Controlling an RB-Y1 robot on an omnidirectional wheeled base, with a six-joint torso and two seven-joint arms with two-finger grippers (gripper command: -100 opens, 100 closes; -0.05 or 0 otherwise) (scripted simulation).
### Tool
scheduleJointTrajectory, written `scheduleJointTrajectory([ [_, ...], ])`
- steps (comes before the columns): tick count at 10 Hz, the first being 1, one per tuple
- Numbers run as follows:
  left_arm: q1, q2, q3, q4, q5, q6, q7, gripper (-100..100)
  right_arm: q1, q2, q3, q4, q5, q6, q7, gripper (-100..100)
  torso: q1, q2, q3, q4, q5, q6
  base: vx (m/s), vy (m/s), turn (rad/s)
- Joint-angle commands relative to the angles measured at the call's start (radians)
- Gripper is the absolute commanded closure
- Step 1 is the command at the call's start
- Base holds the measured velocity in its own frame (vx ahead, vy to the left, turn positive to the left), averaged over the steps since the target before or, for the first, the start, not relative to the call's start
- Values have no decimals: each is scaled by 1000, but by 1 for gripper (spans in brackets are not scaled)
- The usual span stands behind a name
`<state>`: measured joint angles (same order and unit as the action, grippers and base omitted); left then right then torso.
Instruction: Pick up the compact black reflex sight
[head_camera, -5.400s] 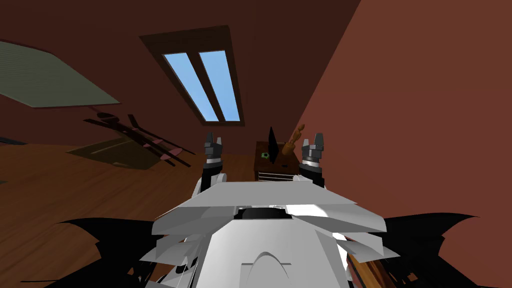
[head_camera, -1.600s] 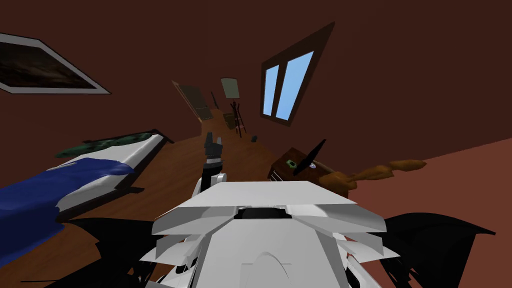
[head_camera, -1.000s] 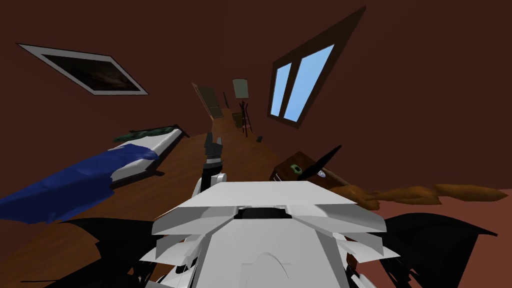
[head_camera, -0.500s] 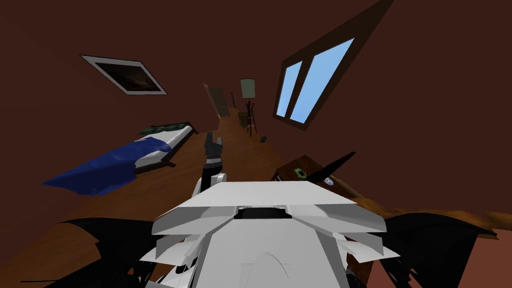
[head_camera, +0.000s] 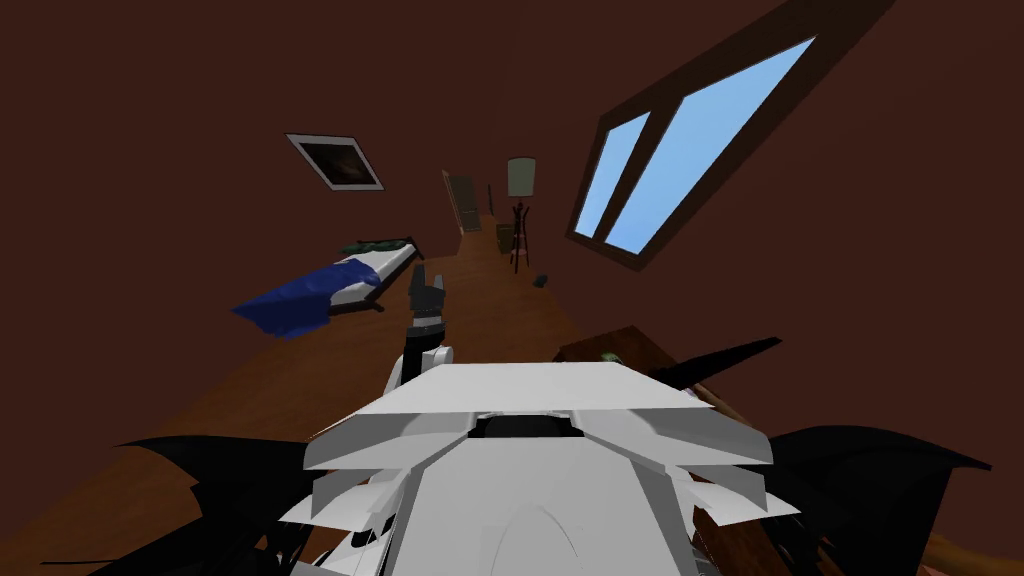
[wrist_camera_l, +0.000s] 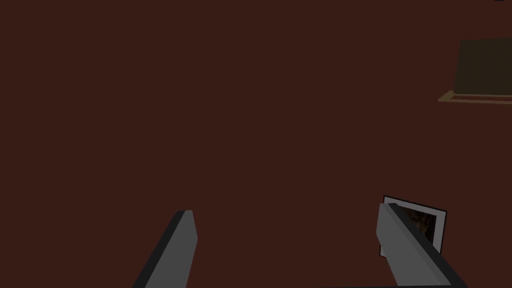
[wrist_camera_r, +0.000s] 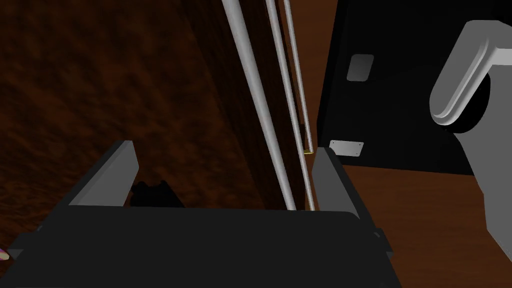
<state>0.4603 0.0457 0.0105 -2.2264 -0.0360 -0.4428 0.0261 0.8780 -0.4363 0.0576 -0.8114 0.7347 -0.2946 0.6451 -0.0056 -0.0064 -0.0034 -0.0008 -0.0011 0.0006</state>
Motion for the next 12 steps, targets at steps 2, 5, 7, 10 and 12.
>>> scheduleJointTrajectory([
  [2,0,0,0,0,0,0,0,0,-8,-8,-6,62,15,-1,11,-100,1,0,0,0,0,2,25,-40,168],
  [5,0,0,0,0,0,0,0,0,-33,-9,-15,140,32,-2,22,-100,0,-1,-1,0,0,1,44,-49,316],
  [7,0,0,0,0,0,0,0,0,-62,2,-17,178,37,-12,25,-100,0,-4,-2,-1,0,1,98,-63,220],
  [10,0,0,0,0,0,0,0,0,-86,13,-13,189,32,6,29,-100,4,-1,-1,0,0,2,4,-20,33],
  [12,0,0,0,0,0,0,0,0,-105,21,-8,198,29,18,28,-100,4,5,3,1,0,2,-78,-18,27],
])
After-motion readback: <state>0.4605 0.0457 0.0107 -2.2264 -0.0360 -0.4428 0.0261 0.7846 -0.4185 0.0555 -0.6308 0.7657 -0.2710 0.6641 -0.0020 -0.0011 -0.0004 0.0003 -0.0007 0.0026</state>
